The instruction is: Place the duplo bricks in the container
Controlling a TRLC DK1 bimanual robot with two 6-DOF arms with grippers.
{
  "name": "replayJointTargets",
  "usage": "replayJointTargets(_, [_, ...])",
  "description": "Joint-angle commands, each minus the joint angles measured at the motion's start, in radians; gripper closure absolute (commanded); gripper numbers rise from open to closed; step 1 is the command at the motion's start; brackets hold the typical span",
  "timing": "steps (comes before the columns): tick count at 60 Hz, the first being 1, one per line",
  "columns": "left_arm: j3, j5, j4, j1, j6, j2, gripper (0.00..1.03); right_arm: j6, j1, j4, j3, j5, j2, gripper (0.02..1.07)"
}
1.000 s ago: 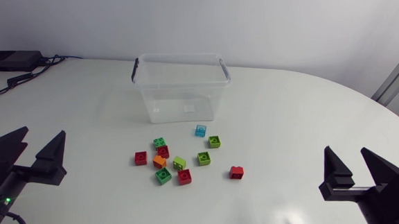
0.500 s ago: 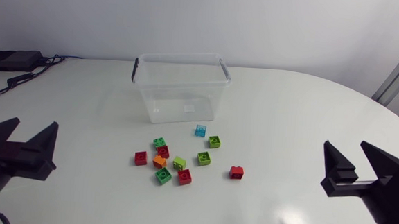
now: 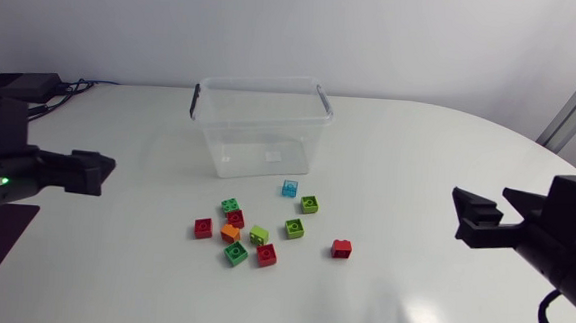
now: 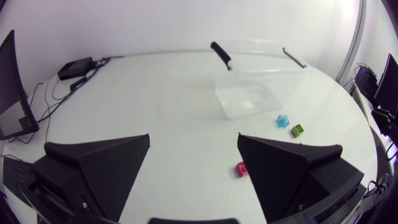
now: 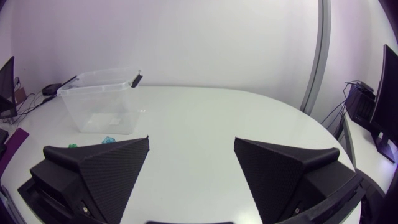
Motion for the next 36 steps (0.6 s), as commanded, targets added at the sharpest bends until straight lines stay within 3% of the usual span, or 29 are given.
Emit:
replayJointTargets(1, [0.066, -0.003, -0.053, -0.031, -0.002, 0.12, 0.06, 0.039, 0.013, -0.028, 0.05, 0.012, 0.066, 0.08])
replayJointTargets(8, [0.137, 0.02, -0.149, -0.082, 0.137, 0.266, 0.06, 0.062, 0.035, -0.072, 0.1, 0.013, 0.14, 0.08])
replayJointTargets(13, [0.178, 0.048, -0.198, -0.105, 0.165, 0.36, 0.05, 0.085, 0.047, -0.124, 0.148, 0.015, 0.21, 0.08])
replayJointTargets(23, [0.172, 0.065, -0.151, -0.178, 0.294, 0.467, 0.05, 0.122, 0.091, -0.239, 0.244, 0.006, 0.34, 0.08])
replayJointTargets(36, [0.177, 0.106, -0.053, -0.189, 0.504, 0.616, 0.05, 0.039, 0.165, -0.368, 0.333, -0.024, 0.475, 0.07])
